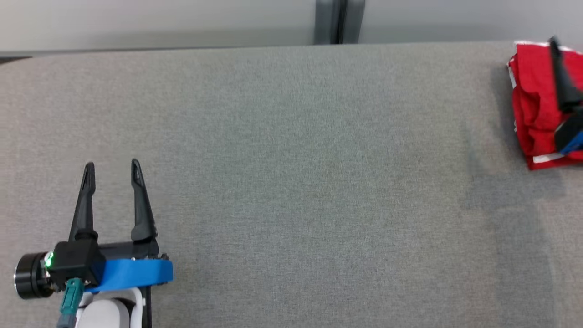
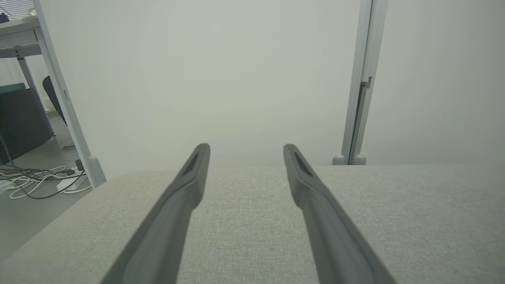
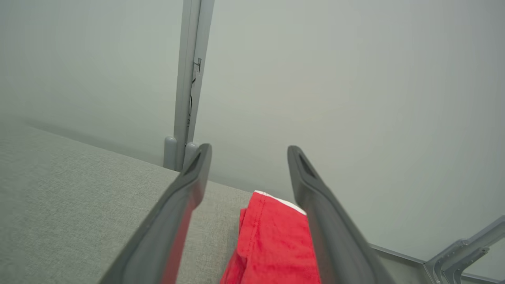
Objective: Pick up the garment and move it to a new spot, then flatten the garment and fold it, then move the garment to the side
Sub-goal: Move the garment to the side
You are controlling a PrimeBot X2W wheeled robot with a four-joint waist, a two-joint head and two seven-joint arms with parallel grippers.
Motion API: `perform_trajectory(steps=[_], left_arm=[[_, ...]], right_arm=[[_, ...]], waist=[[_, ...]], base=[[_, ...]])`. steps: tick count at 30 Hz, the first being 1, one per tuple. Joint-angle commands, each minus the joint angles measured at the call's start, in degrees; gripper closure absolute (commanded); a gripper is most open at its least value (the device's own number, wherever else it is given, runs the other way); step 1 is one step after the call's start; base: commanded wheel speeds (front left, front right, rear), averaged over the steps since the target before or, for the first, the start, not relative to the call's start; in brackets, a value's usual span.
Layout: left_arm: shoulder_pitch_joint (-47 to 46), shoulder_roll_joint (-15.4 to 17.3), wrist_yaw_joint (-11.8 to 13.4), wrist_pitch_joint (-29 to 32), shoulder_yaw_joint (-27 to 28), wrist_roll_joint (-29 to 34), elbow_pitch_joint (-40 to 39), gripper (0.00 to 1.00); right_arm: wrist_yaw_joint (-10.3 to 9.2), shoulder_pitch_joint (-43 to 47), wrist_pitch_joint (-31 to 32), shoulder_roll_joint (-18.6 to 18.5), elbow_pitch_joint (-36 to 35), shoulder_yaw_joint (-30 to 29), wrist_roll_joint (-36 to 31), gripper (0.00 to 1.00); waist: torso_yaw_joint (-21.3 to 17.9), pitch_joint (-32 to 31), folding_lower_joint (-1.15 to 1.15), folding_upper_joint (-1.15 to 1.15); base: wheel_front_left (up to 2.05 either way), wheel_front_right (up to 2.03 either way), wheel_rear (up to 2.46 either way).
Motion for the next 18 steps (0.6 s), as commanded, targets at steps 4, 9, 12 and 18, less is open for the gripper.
perform_trajectory(steps=[4, 9, 12, 18], left_arm=[[2.66, -0.02, -0.35, -0.14, 0.77, -0.48, 0.84, 0.0], [4.59, -0.16, -0.83, -0.14, 0.81, -0.8, 2.09, 0.0], [5.56, -0.23, -1.09, -0.14, 0.8, -0.79, 2.73, 0.0], [6.51, -0.39, -1.73, -0.14, 0.63, -1.03, 3.77, 0.0]], right_arm=[[-0.01, 4.96, -1.08, 4.22, -3.35, -0.6, -0.75, 0.0], [-0.01, 11.91, -1.36, 8.19, -7.74, -3.68, -1.46, 0.0], [-0.01, 16.58, -1.42, 10.02, -10.72, -5.79, -2.21, 0.0], [-0.01, 25.92, -1.46, 13.4, -17.2, -11.18, -4.09, 0.0]], waist=[[-0.01, -3.94, 0.01, 0.0], [0.54, -7.29, 0.01, 0.0], [0.67, -8.73, 0.01, 0.0], [0.71, -10.18, 0.01, 0.0]], base=[[0.0, 0.0, 0.0], [0.0, 0.0, 0.0], [0.0, 0.0, 0.0], [0.0, 0.0, 0.0]])
